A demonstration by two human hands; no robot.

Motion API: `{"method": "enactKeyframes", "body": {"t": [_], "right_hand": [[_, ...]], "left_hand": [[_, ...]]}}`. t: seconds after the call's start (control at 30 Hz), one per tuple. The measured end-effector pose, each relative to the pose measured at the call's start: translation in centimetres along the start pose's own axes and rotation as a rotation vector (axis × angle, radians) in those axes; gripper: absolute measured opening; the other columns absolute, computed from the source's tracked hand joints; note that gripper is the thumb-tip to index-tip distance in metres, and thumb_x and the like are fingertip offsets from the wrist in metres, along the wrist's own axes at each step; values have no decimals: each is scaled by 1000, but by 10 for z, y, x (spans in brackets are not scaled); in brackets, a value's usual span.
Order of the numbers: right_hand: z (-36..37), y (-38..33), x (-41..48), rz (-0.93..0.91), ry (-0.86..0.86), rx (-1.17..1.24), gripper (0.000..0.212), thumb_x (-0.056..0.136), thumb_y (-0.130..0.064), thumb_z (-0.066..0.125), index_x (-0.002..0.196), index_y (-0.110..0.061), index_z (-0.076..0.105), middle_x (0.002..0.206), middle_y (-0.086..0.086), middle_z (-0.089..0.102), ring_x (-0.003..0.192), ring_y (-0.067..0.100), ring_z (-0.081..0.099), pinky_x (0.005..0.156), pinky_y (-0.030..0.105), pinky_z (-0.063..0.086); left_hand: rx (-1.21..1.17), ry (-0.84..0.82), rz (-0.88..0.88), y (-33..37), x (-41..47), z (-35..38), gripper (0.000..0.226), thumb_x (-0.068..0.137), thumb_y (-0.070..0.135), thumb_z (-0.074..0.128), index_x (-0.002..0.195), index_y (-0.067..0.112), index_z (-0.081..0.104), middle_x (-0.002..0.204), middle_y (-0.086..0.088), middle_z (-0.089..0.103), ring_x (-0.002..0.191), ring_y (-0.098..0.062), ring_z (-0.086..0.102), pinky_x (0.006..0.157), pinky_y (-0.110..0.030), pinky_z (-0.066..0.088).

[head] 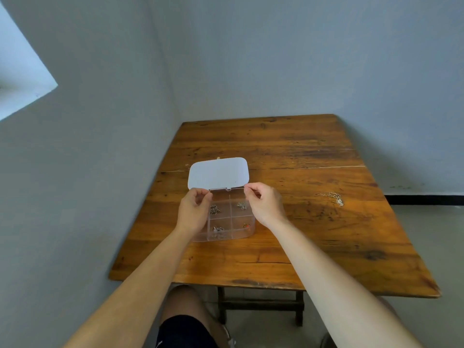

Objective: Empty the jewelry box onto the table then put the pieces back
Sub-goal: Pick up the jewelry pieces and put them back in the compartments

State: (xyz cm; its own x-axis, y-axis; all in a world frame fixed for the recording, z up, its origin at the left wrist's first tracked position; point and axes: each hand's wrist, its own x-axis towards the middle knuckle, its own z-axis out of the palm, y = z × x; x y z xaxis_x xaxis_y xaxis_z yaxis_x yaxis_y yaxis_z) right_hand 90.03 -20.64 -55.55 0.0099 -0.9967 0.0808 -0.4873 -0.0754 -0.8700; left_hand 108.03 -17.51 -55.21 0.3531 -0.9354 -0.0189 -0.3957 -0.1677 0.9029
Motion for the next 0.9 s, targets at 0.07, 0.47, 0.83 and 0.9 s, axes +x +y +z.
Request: {"method": "enactKeyframes", "body": {"t": [0.07,0.47,0.83,0.9], "right_hand": [[-3,-1,-3,3,-9,12,26,101,-24,56,122,-15,68,119,0,71,110,15,63,87,22,48],[-78,18,-39,41,13,-96,28,100,-28,55,125,-21,66,124,-6,67,116,10,58,89,19,40],[-155,94,-60,248,204,-256,36,98,-29,60,132,-19,58,128,3,59,117,19,57,92,27,44],[-159,103,-55,276,227,-320,41,97,-32,61,135,-18,56,128,5,55,114,21,58,92,30,47]], "left_hand": [[-5,-3,6,0,0,0,16,97,23,60,110,15,63,108,-1,68,102,-17,63,84,-25,52],[-50,-108,197,46,-24,45,40,98,27,58,137,17,53,132,0,62,118,-13,58,93,-26,50],[145,-366,453,56,-57,137,45,100,34,53,143,20,46,145,0,52,133,-17,48,106,-30,42],[262,-396,477,45,-56,145,47,101,34,51,145,19,45,149,-1,48,140,-19,40,113,-33,35]]}}
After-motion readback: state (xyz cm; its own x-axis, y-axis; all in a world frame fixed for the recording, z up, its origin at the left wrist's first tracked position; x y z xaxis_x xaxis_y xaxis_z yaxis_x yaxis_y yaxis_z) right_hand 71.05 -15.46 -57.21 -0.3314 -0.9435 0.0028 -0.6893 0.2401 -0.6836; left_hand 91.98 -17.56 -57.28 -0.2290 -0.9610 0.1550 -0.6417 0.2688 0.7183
